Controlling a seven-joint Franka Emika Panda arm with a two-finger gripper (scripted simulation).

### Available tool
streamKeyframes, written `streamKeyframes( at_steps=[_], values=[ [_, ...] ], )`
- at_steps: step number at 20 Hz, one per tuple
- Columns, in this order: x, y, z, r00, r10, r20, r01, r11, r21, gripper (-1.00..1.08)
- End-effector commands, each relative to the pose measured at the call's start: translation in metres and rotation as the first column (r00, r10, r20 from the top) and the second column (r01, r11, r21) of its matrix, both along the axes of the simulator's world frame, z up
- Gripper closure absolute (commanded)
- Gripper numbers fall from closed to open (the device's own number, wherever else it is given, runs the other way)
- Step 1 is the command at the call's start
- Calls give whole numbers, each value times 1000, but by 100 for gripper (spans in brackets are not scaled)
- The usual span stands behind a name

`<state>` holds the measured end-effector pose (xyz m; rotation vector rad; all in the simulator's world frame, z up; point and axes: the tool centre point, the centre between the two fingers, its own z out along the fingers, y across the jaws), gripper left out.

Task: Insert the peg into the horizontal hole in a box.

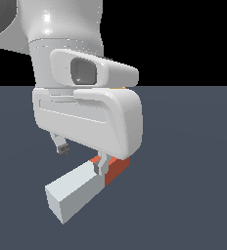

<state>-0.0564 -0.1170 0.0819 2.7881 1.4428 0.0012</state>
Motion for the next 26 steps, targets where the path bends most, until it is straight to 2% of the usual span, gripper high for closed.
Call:
streamKeyframes(
  at_steps=[1, 9, 19, 24, 25, 26],
  values=[
    [-6, -5, -6, 999, -40, -1, 40, 999, 0, -92],
    [-9, -7, -12, 998, -55, -3, 55, 998, 1, -92],
    [-11, -7, -53, 998, -61, -2, 61, 998, 1, -92],
    [-10, -7, -60, 998, -61, -2, 61, 998, 2, -92],
    [-10, -7, -60, 998, -61, -2, 61, 998, 2, 108],
    [-10, -7, -60, 998, -61, -2, 61, 998, 2, 108]
  ],
)
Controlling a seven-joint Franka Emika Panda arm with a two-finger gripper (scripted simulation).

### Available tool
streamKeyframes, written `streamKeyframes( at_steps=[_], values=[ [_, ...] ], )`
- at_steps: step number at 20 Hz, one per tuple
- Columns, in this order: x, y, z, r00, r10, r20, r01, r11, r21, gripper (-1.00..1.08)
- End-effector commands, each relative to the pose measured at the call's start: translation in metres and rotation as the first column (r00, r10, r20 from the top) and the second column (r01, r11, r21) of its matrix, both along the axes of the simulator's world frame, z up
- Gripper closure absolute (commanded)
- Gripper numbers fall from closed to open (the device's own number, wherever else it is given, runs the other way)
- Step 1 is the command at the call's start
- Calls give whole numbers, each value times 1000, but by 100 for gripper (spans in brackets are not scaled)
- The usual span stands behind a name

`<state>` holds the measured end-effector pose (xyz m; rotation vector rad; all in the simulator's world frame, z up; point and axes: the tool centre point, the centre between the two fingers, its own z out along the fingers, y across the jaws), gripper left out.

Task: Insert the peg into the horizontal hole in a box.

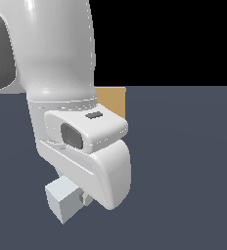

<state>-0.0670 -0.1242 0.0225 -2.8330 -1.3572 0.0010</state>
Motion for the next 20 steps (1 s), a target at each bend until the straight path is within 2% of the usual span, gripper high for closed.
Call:
streamKeyframes(
  at_steps=[1, 12, 17, 20],
  values=[
    [0, 0, -1, 1000, 0, 1, 0, 1000, 0, 108],
    [3, 4, 1, 1000, 19, 1, -19, 1000, 0, 108],
    [16, 30, 9, 991, 132, 1, -132, 991, -1, 108],
    [26, 58, 17, 970, 243, 1, -243, 970, -2, 108]
  ],
)
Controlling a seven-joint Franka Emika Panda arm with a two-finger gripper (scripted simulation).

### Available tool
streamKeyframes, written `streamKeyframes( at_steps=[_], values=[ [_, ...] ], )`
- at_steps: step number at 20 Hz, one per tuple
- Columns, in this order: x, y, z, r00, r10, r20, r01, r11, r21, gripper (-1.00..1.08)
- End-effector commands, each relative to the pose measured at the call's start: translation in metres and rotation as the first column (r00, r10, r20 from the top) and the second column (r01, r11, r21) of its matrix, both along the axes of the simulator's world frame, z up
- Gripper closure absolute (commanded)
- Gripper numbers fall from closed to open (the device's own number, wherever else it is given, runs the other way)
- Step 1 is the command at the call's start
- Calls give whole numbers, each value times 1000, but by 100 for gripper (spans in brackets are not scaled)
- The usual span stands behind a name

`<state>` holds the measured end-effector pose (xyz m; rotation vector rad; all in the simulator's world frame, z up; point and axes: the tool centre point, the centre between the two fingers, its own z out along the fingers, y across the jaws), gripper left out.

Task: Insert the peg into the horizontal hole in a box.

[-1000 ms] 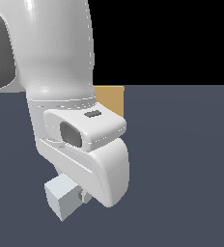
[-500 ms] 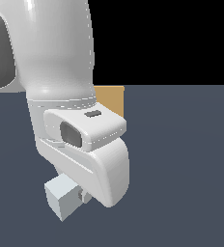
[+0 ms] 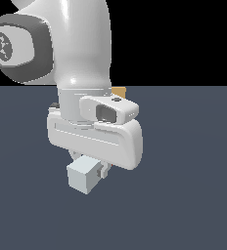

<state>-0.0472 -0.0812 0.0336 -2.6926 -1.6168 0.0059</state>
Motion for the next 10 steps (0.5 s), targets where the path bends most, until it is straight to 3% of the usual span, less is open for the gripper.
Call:
streamKeyframes(
  at_steps=[1, 5, 10],
  values=[
    [9, 26, 9, 995, 101, 4, -101, 995, -1, 108],
    [16, 69, 20, 964, 265, 4, -265, 964, 0, 108],
    [16, 101, 28, 924, 382, 4, -382, 924, 0, 108]
  ],
)
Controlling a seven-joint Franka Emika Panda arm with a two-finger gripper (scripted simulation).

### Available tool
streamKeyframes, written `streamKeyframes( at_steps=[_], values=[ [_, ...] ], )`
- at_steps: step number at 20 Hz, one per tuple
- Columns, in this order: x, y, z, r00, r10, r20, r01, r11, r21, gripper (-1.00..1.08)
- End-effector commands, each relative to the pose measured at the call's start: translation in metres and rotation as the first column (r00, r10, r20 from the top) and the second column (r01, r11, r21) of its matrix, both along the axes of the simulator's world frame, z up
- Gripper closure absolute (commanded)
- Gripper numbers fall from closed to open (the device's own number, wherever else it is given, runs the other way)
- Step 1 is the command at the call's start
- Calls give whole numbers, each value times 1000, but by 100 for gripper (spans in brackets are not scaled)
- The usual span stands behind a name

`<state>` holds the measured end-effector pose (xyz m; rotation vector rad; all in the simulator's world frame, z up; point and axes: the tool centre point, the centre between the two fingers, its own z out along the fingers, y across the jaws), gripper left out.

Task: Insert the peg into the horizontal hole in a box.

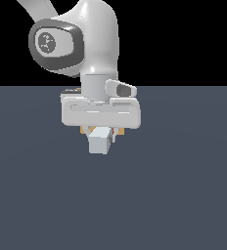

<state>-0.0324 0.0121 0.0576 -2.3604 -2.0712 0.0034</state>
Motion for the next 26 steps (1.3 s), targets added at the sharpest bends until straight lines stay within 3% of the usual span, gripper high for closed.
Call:
streamKeyframes(
  at_steps=[1, 18, 26],
  values=[
    [0, 11, 5, 999, 47, 3, -47, 999, 0, 108],
    [-1, 17, 6, 998, 69, 1, -69, 998, 0, 108],
    [0, 56, 7, 998, 69, 3, -69, 998, 0, 108]
  ],
)
